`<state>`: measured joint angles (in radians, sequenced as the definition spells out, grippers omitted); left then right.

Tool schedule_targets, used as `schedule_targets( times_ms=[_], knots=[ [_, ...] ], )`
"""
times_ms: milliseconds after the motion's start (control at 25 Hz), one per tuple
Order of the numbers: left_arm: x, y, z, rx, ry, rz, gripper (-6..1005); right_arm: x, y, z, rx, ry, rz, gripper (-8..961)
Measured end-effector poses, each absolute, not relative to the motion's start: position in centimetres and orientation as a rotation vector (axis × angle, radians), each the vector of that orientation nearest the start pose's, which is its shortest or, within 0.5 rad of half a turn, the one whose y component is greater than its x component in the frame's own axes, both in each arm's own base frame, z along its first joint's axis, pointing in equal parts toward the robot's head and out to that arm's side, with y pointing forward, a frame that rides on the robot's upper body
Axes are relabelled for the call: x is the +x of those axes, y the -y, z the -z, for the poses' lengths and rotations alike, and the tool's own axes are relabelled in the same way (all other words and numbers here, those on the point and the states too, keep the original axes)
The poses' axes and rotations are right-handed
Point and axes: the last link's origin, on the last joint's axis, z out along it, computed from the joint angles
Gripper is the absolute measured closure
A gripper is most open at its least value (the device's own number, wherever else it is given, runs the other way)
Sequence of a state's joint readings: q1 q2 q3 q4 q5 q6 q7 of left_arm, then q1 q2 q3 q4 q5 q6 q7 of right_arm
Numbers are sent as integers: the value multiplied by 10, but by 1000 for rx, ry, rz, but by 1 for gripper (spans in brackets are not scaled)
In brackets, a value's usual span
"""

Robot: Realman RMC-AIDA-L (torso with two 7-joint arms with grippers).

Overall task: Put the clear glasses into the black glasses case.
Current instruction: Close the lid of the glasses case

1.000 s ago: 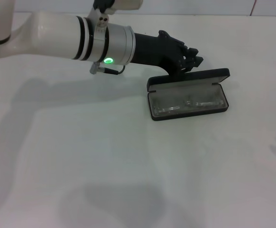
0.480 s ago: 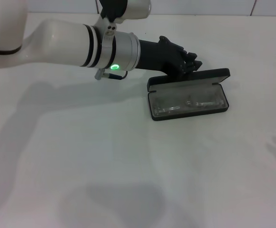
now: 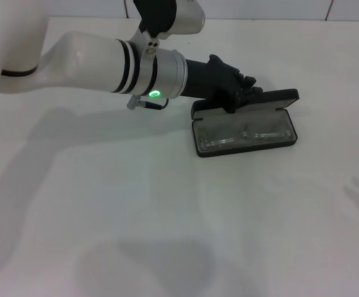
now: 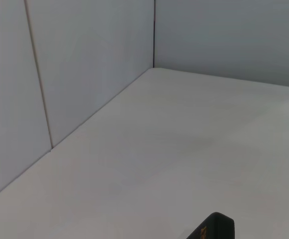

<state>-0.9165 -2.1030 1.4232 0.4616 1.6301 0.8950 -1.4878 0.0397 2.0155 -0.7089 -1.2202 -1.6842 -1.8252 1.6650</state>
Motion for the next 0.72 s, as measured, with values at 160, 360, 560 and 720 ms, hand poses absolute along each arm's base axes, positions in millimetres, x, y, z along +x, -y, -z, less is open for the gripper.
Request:
schedule_targets(
  times_ms=[160,360,560,720],
  knots=[
    [-137,-410,107,-2806,350,340,805,302,-220,-125,-2494,-719,-737,736],
    [-139,-409,108,-2809,359,335,806,302,-220,-124,-2493,-715,-751,736],
    [-139,-404,113,-2843,332,302,806,302,-221,-123,-2492,-713,-764,736],
    [-140,-401,116,-2860,328,284,806,302,-222,-122,-2492,-718,-774,735]
  ],
)
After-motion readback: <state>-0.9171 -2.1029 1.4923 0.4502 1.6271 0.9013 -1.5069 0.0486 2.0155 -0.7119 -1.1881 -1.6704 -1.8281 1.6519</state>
